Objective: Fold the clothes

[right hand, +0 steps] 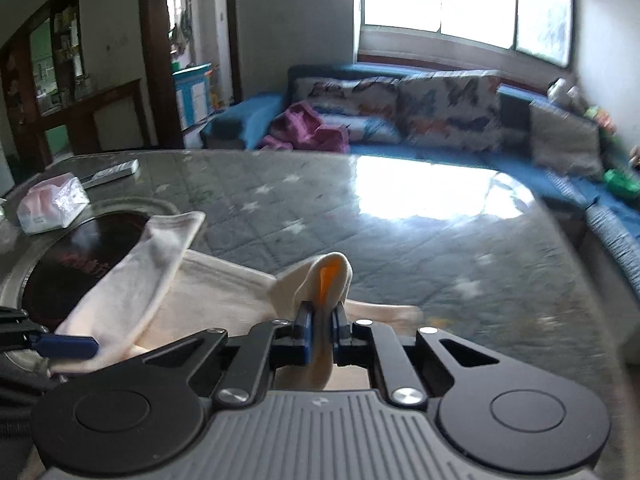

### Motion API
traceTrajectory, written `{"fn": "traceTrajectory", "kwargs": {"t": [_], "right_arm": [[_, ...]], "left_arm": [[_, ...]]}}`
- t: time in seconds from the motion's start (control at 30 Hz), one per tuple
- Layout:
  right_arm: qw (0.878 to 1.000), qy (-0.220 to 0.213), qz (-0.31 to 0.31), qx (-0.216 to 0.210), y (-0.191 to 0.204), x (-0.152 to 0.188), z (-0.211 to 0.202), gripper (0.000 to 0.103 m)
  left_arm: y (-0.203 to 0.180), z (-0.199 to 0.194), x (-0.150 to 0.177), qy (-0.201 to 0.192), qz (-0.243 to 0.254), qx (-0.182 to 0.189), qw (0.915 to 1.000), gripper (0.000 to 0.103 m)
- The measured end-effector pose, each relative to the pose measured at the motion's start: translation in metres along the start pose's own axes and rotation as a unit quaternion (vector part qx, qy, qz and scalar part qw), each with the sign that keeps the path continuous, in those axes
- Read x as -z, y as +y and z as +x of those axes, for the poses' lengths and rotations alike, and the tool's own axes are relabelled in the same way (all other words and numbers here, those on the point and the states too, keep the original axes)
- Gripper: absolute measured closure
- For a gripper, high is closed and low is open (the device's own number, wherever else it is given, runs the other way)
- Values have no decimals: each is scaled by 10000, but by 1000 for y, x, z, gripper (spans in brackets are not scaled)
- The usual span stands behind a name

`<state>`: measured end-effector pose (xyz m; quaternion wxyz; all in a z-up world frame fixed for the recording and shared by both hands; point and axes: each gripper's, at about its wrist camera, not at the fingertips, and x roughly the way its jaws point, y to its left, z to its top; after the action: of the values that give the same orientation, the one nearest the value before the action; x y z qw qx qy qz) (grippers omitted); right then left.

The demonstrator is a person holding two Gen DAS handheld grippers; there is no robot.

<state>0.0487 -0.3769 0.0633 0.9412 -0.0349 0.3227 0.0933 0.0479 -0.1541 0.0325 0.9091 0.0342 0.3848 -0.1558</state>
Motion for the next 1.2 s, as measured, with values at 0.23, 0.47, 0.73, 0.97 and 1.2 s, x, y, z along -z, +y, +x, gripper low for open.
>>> {"fn": "traceTrajectory", "kwargs": {"t": [0.23, 0.47, 0.73, 0.97, 1.2], "right_arm": [[9967, -307, 345, 667, -38, 35, -74, 95], [9848, -26, 1108, 1338, -73, 101, -126, 94], [9671, 391, 1554, 1976, -100, 146, -138, 76], [9778, 495, 911, 1819, -82, 142, -127, 44], [9729, 581, 759, 2103, -93, 141, -109, 37]], "left_arm": [[-1, -3, 3, -49, 69, -13, 10000, 72], [-3, -8, 8, -70, 135, 1, 9999, 74], [-4, -14, 9, -89, 184, -41, 9998, 73], [-7, -14, 9, -67, 169, -102, 9998, 73], [-7, -13, 9, -38, 173, -140, 9997, 73]]}}
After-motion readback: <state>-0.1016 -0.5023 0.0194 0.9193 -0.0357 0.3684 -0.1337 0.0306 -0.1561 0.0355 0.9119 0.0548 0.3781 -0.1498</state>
